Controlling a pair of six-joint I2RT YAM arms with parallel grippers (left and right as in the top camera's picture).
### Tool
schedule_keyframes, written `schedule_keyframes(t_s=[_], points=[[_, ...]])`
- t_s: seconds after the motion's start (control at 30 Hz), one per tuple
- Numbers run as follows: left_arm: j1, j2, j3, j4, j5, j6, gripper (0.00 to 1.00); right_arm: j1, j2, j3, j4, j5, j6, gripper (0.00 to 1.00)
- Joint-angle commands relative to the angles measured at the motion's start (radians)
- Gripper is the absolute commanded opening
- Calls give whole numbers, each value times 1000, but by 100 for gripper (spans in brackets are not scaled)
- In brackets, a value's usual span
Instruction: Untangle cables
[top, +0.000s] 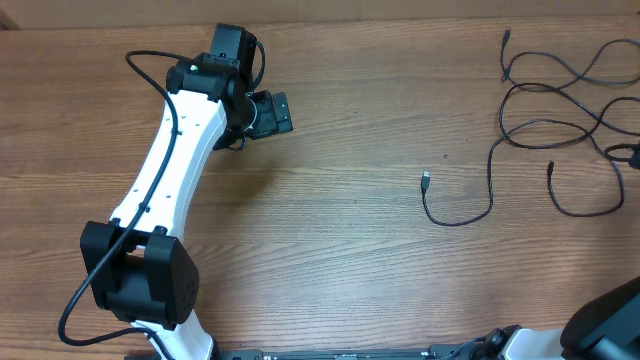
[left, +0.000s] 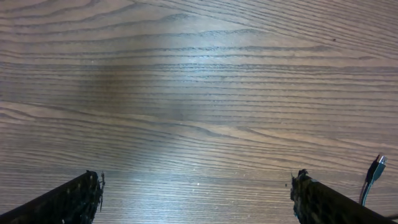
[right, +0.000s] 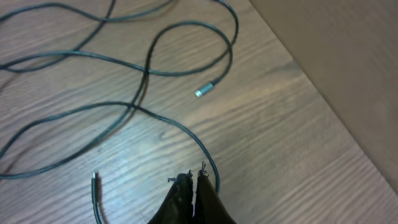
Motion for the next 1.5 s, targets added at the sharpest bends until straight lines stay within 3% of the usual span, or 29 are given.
schedule_keyframes(t_s=[0.0,0.13,0.2,0.27,0.3,0.33,0.47,0.53,0.77,0.87,1.03,1.17,1.3,1.47], points=[[-1,-27,11,3,-13,5,99,-1,-37,29,-6,-153,8,29],[-1,-27,11,0,-13,5,99,0,-34,28,-5,-465,8,46],[-1,-27,11,0,-13,5,100,6,-30,27,-8,-609,9,46],[-1,-27,11,1,-13,4,100,21,-23,27,-19,-697,26,58],[-1,-27,11,2,-13,4,100,33,-19,27,-27,-712,47,70],[-1,-27,11,4,-13,4,100,48,-14,27,-37,-711,61,74],[-1,-27,11,7,-13,4,100,123,8,27,-91,-685,60,79],[-1,-27,11,7,-13,4,100,177,19,27,-132,-686,60,100],[-1,-27,11,-5,-13,4,100,327,46,27,-194,-652,60,100],[-1,-27,11,-3,-13,4,100,373,67,26,-199,-514,72,100],[-1,-27,11,-1,-13,4,99,412,135,26,-211,-220,214,100],[-1,-27,11,0,-13,4,99,414,175,26,-236,-206,214,100],[-1,-27,11,0,-13,4,100,414,180,26,-227,-206,214,73],[-2,-27,11,1,-13,4,100,414,203,18,-241,-231,217,63]])
